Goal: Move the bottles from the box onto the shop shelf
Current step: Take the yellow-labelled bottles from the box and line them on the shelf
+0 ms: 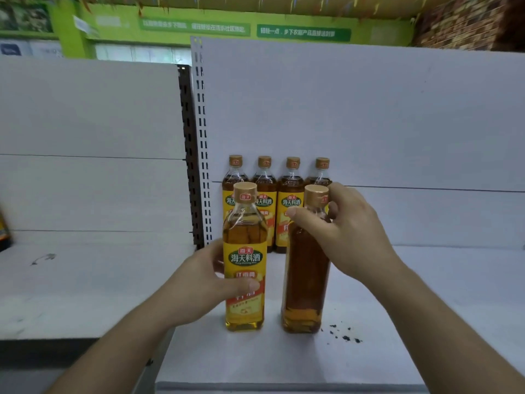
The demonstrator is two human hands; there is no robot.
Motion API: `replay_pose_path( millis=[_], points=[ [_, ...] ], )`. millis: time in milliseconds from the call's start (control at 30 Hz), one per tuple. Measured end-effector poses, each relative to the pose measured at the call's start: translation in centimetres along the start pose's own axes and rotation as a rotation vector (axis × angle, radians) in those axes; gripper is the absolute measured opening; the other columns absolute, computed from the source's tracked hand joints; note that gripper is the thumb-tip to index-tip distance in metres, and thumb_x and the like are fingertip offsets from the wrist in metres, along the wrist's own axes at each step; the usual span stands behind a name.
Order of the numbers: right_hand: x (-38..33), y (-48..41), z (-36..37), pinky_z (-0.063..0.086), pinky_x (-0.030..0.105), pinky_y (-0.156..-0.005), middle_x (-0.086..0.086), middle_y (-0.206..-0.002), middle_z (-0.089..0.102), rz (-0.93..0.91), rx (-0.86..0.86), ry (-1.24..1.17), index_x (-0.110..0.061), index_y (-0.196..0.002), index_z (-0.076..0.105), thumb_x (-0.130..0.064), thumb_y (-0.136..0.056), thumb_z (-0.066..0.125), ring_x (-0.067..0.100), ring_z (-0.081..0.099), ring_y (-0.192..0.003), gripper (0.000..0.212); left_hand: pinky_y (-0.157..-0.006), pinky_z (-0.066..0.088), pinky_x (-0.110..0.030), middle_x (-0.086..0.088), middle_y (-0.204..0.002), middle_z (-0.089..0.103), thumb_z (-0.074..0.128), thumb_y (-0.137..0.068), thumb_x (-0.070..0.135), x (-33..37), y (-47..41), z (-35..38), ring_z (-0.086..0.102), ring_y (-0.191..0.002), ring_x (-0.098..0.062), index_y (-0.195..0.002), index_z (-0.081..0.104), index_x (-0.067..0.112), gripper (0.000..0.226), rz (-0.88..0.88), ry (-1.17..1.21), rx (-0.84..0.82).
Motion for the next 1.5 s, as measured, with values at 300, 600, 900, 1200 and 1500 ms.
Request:
replay_pose_path(
  millis=[300,600,900,1200,1500],
  points=[
    [1.0,-1.1,0.8,0.06,0.051,-0.088,-0.003,-0.097,0.077,0.108,-0.306,-0.337,-0.027,-0.1,0.071,-0.053,-0.073,0.085,0.017,0.075,-0.092,0.041,-0.079,0.054,-0.021,0.02,-0.105,0.075,0.085,-0.066,0.043,-1.0,0.8,0.9,0.07,-0.096,0.0,-0.116,0.066,0.04,0.053,-0.027,0.095,-0.003],
    [2.0,-1.2,2.8,0.058,0.041,-0.089,0.012,-0.12,0.074,0.133,-0.57,-0.74,0.009,-0.122,0.062,-0.016,-0.082,0.062,0.028,0.07,-0.114,0.047,-0.077,0.054,-0.02,0.02,-0.106,0.075,0.086,-0.07,0.04,-1.5,0.8,1.0,0.07,-0.097,0.0,-0.118,0.066,0.038,0.053,-0.032,0.122,0.016],
    [2.7,1.0,2.9,0.05,0.05,-0.107,-0.01,-0.129,0.07,0.124,-0.548,-0.572,-0.047,-0.131,0.063,-0.047,-0.093,0.052,0.014,0.066,-0.12,0.039,-0.076,0.056,-0.018,0.019,-0.107,0.075,0.085,-0.071,0.038,-1.4,0.7,1.1,0.07,-0.097,-0.001,-0.118,0.066,0.036,0.051,-0.011,0.137,0.01],
    [6.7,8.4,4.0,0.051,0.022,-0.067,-0.022,-0.117,0.061,0.286,-0.244,-0.167,-0.039,-0.114,0.054,-0.049,-0.072,0.088,-0.005,0.065,-0.089,0.055,-0.091,0.058,-0.032,0.016,-0.108,0.076,0.09,-0.073,0.038,-3.6,1.2,1.1,0.07,-0.101,-0.002,-0.118,0.069,0.032,0.05,-0.047,0.135,0.068],
    [7.1,7.8,5.3,0.055,0.023,-0.075,-0.026,-0.105,0.071,0.293,-0.27,-0.271,-0.037,-0.115,0.061,-0.037,-0.085,0.081,-0.008,0.066,-0.092,0.036,-0.091,0.056,-0.025,0.023,-0.111,0.073,0.083,-0.078,0.049,-4.1,0.7,0.8,0.065,-0.104,0.007,-0.12,0.063,0.037,0.048,-0.011,0.051,0.114]
  ],
)
Point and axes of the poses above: each hand's wrist, its own y-axis away from the middle knuckle, its own z-axis out of the palm, x = y × z, the point moved 9 cm from there along -y, towards the middle knuckle
